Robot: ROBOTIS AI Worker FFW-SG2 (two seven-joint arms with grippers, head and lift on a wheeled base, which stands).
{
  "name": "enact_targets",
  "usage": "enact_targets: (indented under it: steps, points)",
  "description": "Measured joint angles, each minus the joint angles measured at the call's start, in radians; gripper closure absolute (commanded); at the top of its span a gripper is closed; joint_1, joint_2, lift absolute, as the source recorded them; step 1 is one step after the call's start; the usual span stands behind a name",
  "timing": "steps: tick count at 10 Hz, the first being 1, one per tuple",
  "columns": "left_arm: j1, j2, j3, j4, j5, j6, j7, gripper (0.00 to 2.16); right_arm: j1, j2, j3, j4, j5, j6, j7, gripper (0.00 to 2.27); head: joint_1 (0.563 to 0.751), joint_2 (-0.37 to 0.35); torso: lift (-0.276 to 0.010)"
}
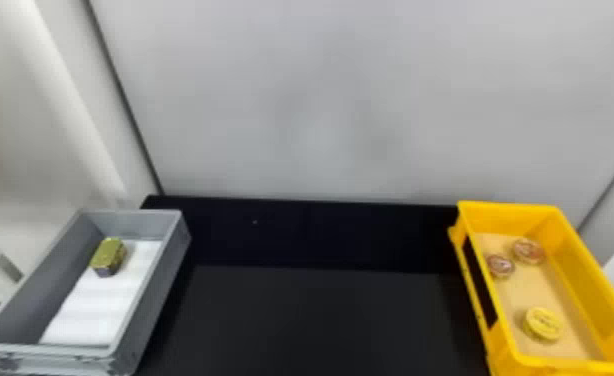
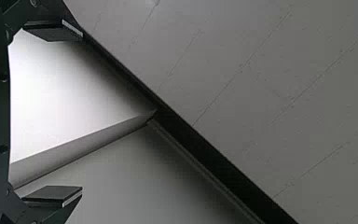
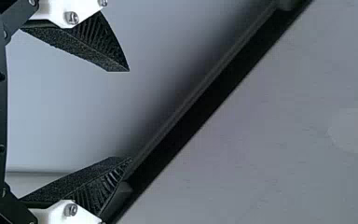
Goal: Pick up the round yellow can and place it in the yellow rectangular box
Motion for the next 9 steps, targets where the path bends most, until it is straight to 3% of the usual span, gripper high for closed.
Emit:
enact_targets:
  steps: [1,4,9]
  points:
    - [-0.007,0.007,0.006,0.0,0.0,-0.024,0.02,0.11,-0.028,-0.012,0.017,0.014,-0.019,-0.051,-0.02,0.13,0.663,0.054,-0.01]
    - [-0.005,0.0,0.014,0.004,0.001,-0.069,0.037,0.11,-0.021,-0.008,0.026,0.055,-0.035,-0.219,-0.061,0.13,0.663,0.054,-0.01]
    - [0.005,0.016,0.005,0.006,0.001,-0.062,0.035,0.11,-0.028,-0.017,0.073,0.063,-0.039,-0.23,-0.056,0.13,0.663,0.054,-0.01]
